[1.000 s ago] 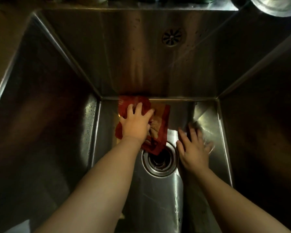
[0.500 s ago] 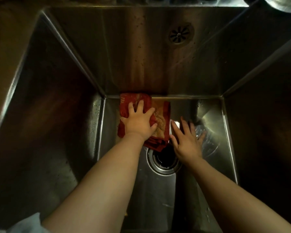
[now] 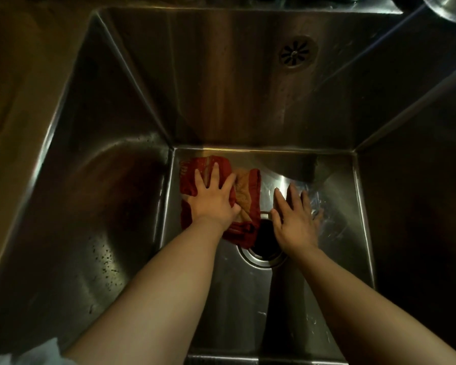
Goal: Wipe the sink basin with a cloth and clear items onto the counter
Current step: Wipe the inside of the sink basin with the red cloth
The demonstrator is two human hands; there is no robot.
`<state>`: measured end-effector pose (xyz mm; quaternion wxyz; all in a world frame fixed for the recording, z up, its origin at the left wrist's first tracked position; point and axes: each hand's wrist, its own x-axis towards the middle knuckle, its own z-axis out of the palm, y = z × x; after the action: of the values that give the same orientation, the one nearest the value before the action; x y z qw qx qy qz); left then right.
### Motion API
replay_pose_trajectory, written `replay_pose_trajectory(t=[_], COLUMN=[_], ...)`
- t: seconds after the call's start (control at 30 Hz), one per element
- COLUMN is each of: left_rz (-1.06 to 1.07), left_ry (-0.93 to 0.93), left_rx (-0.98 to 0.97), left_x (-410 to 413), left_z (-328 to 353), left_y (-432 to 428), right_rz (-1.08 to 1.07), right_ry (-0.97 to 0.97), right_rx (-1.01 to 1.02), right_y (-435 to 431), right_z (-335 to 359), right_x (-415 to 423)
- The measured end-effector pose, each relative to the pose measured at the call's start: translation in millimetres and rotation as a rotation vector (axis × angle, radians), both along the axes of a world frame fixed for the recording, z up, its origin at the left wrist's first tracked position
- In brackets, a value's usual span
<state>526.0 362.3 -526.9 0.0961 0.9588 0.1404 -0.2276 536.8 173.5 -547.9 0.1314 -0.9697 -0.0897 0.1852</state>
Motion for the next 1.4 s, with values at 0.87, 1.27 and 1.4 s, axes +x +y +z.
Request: replay_pose_trajectory(t=[0.87, 1.27, 1.4], left_rz=[0.048, -0.180, -0.325], left_ry=[-0.116, 0.059, 0.098], left_rx=[-0.067, -0.078, -0.106], left_x=[-18.1, -103.0, -123.3], left_z=[11.3, 22.1, 21.3], left_y=[24.5, 28.1, 30.1], right_rz=[-0.002, 0.067, 0.117], right_ry=[0.015, 0.041, 0.018], right_rx=[0.024, -0.031, -0.072], right_y=[-15.7, -30.8, -36.4], right_z=[2.8, 7.4, 2.9], right_x=[-21.7, -50.8, -53.0])
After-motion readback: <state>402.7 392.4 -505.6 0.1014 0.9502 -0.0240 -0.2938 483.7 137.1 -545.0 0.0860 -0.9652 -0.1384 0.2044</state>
